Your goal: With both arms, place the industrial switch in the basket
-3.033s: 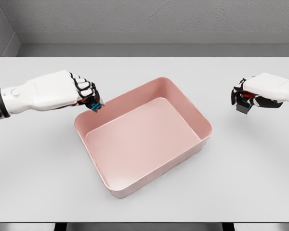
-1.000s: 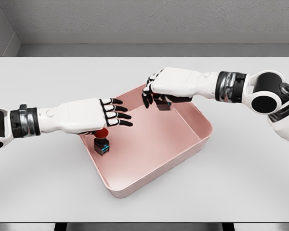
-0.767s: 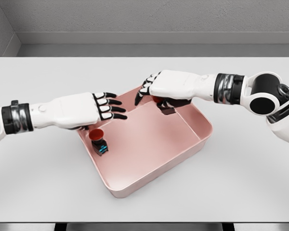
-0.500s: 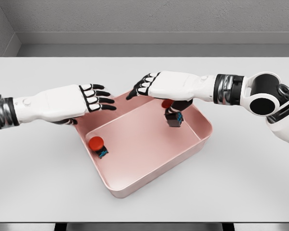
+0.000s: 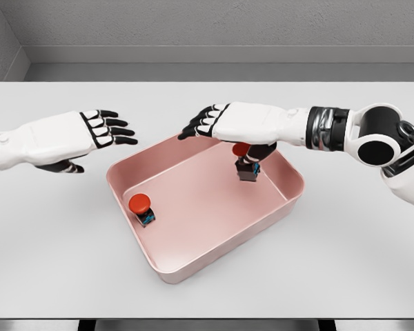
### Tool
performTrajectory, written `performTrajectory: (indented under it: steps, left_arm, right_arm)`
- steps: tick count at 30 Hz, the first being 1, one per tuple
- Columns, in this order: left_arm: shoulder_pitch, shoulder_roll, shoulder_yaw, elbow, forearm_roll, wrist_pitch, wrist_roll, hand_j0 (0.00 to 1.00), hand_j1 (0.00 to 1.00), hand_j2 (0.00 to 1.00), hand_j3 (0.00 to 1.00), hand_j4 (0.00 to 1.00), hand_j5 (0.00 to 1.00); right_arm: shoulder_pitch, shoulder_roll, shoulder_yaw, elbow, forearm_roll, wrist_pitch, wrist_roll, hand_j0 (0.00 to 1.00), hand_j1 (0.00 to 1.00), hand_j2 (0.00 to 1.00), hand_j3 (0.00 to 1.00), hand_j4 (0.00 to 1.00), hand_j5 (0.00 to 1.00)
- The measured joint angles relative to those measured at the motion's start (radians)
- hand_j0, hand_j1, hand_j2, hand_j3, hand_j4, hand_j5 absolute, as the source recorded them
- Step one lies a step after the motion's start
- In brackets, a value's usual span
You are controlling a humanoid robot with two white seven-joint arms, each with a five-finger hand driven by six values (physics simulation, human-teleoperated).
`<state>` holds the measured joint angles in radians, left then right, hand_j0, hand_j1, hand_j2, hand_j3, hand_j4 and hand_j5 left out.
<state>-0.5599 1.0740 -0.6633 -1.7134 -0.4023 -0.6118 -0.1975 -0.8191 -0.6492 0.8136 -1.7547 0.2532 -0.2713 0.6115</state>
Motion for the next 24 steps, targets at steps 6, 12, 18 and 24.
performTrajectory:
  steps: [6, 12, 18, 24]
  left_arm:
    - [0.015, 0.011, 0.016, 0.073, 0.043, 0.0, -0.001, 1.0, 1.0, 1.0, 1.0, 1.0, 1.0]
    - [0.031, 0.015, 0.027, 0.13, 0.065, 0.0, -0.001, 1.0, 1.0, 1.0, 1.0, 1.0, 1.0]
    - [0.045, 0.018, 0.04, 0.159, 0.078, 0.0, -0.001, 1.0, 1.0, 1.0, 1.0, 1.0, 1.0]
    - [0.045, 0.018, 0.043, 0.164, 0.079, 0.0, -0.001, 1.0, 1.0, 1.0, 1.0, 1.0, 1.0]
  right_arm:
    - [0.0, -0.004, 0.009, 0.0, 0.0, 0.001, 0.0, 1.0, 1.0, 1.0, 1.0, 1.0, 1.0]
    - [0.0, -0.01, 0.024, 0.0, 0.0, 0.002, 0.0, 1.0, 1.0, 1.0, 1.0, 1.0, 1.0]
    - [0.002, -0.017, 0.033, 0.001, 0.006, 0.007, 0.0, 1.0, 1.0, 1.0, 1.0, 1.0, 1.0]
    - [0.0, -0.027, 0.038, 0.001, 0.007, 0.004, 0.0, 1.0, 1.0, 1.0, 1.0, 1.0, 1.0]
